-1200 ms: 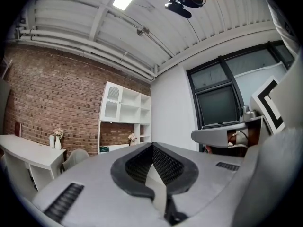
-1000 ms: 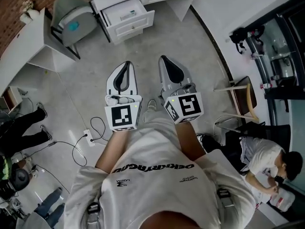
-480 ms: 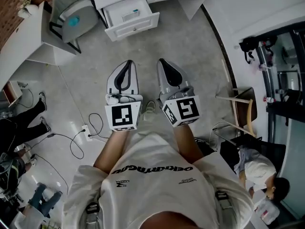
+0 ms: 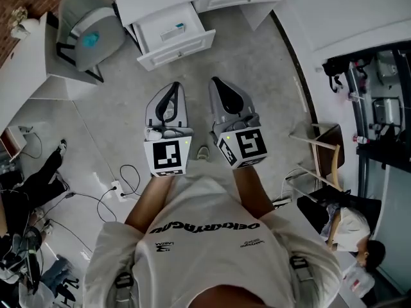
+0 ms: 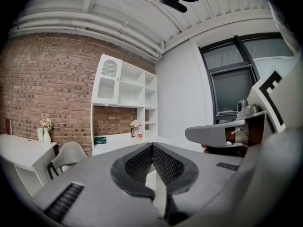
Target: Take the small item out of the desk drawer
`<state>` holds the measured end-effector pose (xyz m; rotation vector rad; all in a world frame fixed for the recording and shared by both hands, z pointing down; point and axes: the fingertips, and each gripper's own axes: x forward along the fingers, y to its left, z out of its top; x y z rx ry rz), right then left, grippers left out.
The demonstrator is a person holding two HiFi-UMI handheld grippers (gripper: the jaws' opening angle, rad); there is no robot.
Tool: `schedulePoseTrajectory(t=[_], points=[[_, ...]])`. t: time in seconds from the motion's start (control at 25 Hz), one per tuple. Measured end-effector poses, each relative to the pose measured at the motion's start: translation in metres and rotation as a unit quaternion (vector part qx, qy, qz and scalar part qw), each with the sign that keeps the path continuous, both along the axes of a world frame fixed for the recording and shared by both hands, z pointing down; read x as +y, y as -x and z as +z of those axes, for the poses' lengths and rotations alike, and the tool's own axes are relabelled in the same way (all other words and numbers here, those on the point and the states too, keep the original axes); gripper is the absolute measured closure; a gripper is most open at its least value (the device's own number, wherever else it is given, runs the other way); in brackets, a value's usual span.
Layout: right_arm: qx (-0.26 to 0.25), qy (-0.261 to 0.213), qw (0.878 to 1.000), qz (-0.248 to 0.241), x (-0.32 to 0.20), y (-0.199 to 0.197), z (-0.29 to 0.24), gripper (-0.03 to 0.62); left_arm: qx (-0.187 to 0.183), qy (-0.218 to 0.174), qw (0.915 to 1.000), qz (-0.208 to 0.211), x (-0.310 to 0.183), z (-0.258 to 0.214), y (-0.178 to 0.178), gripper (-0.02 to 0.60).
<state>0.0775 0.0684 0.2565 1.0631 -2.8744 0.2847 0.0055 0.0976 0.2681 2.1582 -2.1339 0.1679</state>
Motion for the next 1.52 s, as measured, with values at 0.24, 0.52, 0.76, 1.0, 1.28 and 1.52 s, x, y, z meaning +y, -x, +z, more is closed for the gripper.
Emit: schedulePoseTrajectory(t=[0.24, 0.52, 0.76, 1.0, 1.28, 1.52], points=[[0.014, 0.011, 0.999, 0.029, -0.096, 0.08, 0.004, 0.597, 0.005, 0.011, 0.9997, 0.021, -0.095, 0.004, 0.087, 0.584], [0.032, 0.036, 0.996, 0.07, -0.198, 0.139, 0.021, 0.597, 0.014, 0.045, 0.9974, 0.054, -0.203, 0.025, 0.156, 0.583], [0.045, 0.06, 0.992, 0.098, -0.233, 0.183, 0.05, 0.597, 0.005, 0.077, 0.9923, 0.097, -0.245, 0.055, 0.195, 0.583], [0.059, 0.086, 0.988, 0.114, -0.262, 0.198, 0.087, 0.597, -0.004, 0.116, 0.9849, 0.128, -0.281, 0.097, 0.206, 0.583], [0.073, 0.121, 0.982, 0.123, -0.286, 0.192, 0.135, 0.597, -0.014, 0.157, 0.9761, 0.15, -0.312, 0.148, 0.202, 0.583], [0.086, 0.14, 0.979, 0.119, -0.301, 0.185, 0.178, 0.597, -0.025, 0.194, 0.9701, 0.144, -0.331, 0.198, 0.204, 0.583]])
